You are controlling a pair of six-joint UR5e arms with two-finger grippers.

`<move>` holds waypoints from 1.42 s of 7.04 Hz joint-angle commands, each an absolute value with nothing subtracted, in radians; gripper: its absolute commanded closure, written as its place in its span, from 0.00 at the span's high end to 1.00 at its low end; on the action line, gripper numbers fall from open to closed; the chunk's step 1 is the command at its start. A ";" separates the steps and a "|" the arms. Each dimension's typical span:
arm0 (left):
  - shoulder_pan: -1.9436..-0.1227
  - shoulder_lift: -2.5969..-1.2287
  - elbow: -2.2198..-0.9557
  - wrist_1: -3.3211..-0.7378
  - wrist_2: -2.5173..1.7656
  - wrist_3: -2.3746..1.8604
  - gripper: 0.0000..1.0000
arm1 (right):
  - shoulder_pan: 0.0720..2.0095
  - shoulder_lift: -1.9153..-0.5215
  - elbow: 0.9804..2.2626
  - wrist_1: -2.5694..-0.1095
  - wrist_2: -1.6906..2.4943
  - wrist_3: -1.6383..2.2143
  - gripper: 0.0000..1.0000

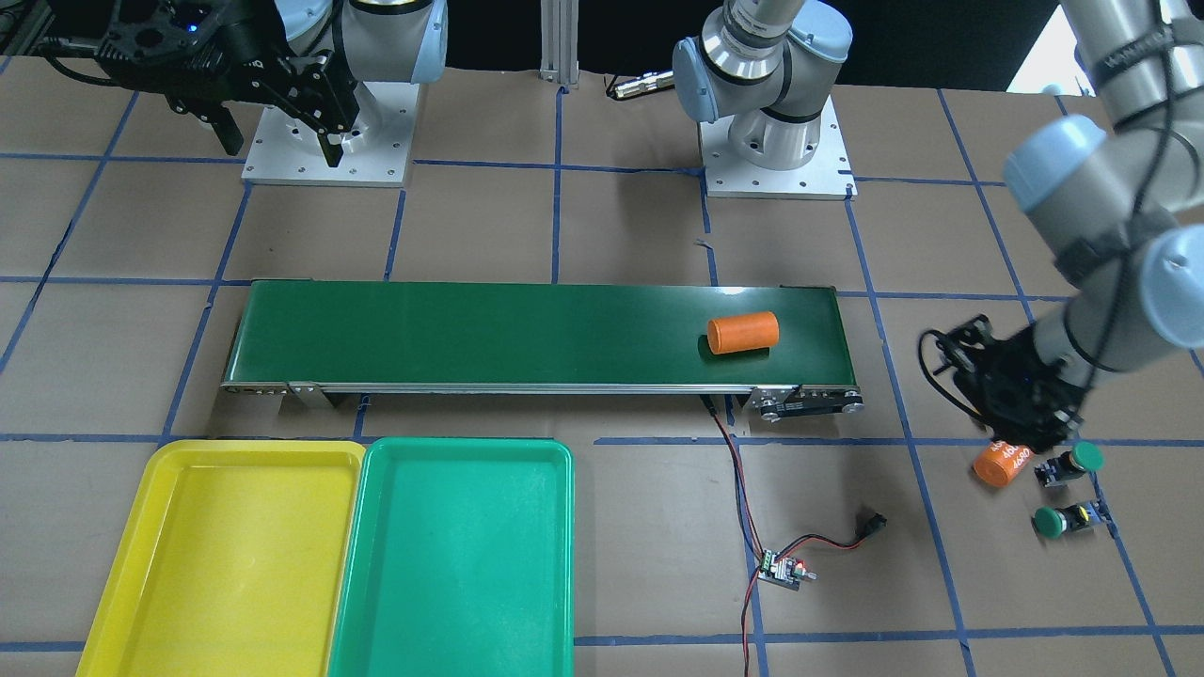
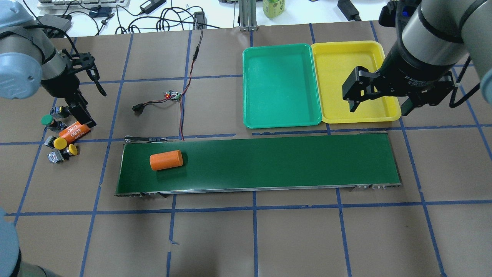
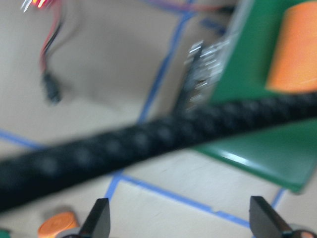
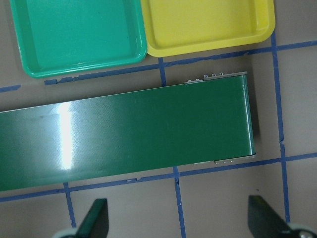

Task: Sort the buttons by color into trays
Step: 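Grasp the printed orange cylinder with the left gripper, place it on belt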

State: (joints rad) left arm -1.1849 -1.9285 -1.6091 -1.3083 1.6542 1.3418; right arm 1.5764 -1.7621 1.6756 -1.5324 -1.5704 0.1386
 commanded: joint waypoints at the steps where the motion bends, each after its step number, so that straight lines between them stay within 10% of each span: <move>1: -1.131 -2.090 -1.519 -1.234 1.672 1.325 1.00 | 1.575 -1.763 1.675 -1.534 -1.571 0.137 1.00; 6: -1.074 -2.132 -1.635 -1.009 1.700 1.480 1.00 | 1.574 -1.764 1.675 -1.523 -1.577 0.138 1.00; 8: -1.074 -2.125 -1.701 -0.935 1.669 1.512 0.05 | 1.572 -1.779 1.724 -1.535 -1.621 0.138 1.00; 10: -1.100 -2.056 -1.720 -0.902 1.675 1.499 0.00 | 1.571 -1.836 1.790 -1.540 -1.618 0.141 1.00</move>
